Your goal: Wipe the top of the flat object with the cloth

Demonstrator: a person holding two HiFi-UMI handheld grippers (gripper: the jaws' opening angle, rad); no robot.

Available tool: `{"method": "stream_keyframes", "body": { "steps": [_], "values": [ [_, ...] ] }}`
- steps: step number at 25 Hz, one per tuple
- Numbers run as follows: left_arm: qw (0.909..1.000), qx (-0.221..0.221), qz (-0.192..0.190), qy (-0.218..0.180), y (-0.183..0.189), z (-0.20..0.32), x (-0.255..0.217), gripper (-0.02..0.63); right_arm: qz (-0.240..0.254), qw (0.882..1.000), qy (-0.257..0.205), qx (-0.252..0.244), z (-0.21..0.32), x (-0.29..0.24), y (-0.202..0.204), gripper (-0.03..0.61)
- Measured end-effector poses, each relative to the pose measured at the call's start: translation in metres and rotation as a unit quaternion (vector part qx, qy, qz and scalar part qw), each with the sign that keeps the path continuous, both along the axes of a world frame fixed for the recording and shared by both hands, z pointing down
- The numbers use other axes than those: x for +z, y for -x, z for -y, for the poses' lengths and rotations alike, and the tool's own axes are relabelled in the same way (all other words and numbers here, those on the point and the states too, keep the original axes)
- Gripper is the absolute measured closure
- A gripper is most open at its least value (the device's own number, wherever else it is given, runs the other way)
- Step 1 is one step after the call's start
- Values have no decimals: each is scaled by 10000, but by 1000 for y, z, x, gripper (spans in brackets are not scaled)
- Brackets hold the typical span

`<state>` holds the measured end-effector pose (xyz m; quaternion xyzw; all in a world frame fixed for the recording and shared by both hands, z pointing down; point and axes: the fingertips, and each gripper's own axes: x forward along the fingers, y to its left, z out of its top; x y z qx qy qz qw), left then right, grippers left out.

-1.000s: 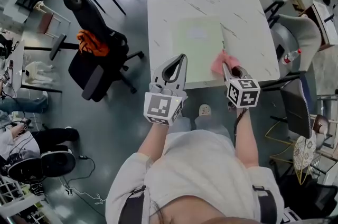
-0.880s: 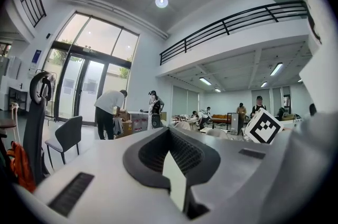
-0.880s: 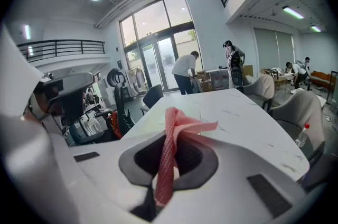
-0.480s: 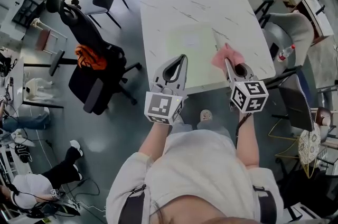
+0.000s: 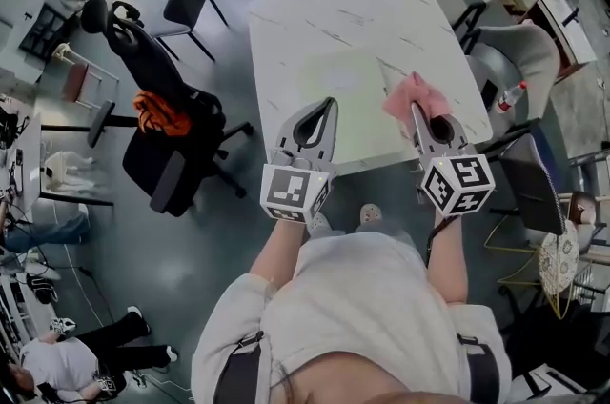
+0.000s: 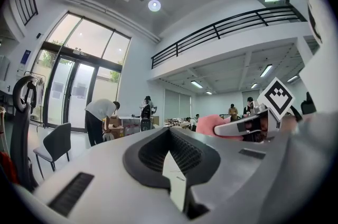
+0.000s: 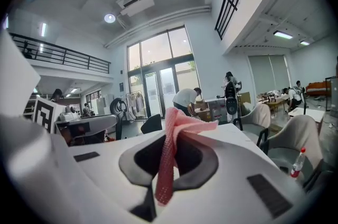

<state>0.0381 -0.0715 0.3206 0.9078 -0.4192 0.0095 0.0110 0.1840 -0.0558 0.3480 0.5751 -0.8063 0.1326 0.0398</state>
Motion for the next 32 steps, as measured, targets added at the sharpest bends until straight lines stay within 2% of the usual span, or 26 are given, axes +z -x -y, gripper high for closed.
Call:
{"method": "stream_keyframes", "body": {
  "steps": [9, 32],
  "values": [
    [10000, 24, 37, -16, -2, 1, -1, 603, -111, 9991, -401, 0, -5, -17, 2, 552],
    [10000, -80, 57, 18, 3, -1, 1, 603, -85, 9983, -558, -160, -5, -21, 10, 551]
  ]
}}
